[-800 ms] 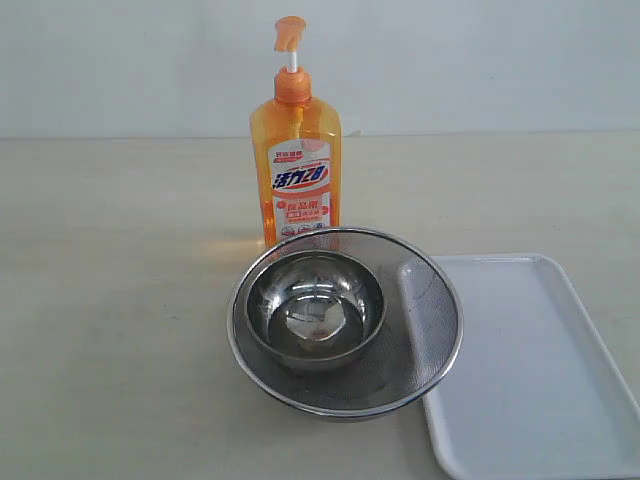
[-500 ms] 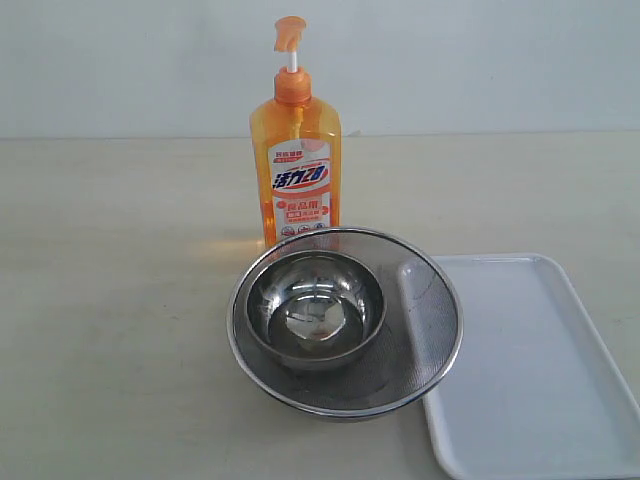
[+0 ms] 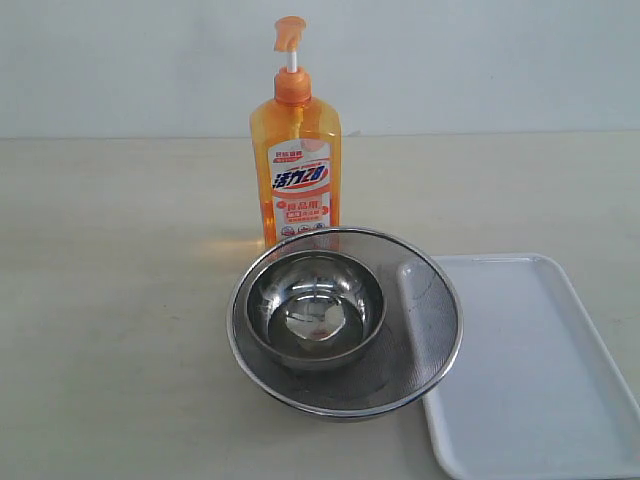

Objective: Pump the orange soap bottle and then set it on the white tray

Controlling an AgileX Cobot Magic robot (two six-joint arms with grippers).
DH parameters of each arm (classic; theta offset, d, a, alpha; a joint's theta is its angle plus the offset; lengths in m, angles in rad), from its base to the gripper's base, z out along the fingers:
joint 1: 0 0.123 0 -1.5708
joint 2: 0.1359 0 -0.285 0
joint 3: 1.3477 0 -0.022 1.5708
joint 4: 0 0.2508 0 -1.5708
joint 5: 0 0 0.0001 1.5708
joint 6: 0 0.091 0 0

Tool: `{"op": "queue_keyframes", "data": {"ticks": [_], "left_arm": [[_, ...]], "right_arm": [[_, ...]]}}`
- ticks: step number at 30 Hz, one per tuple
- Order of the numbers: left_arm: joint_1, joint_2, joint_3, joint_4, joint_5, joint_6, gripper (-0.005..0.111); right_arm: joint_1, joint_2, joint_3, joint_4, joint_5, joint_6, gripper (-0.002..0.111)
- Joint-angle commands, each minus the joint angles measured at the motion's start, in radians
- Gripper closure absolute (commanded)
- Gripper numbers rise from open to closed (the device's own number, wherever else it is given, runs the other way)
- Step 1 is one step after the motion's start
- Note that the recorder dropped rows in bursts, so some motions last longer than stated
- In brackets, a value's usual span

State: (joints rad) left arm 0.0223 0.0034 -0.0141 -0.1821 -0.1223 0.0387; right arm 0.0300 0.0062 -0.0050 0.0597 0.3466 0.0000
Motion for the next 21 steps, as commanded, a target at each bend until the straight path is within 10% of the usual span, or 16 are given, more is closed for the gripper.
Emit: {"op": "queue_keyframes", "data": {"ticks": [1,13,21], "left_arm": [[0.004,0.02,-0.088,0.0,-0.041,0.005,0.102],[0.004,0.497,-0.429,0.0,0.244,0.069,0.102],[0.004,0.727,-0.437,0.0,0.188,0.069,0.102]], "right_arm": [[-0.001,-0.006,0.005,-0.004,-0.012,-0.006,0.108],[-0.001,-0.006,0.005,-0.004,-0.012,-0.006,0.108],[-0.001,-0.006,0.005,-0.004,-0.012,-0.006,0.108]]}}
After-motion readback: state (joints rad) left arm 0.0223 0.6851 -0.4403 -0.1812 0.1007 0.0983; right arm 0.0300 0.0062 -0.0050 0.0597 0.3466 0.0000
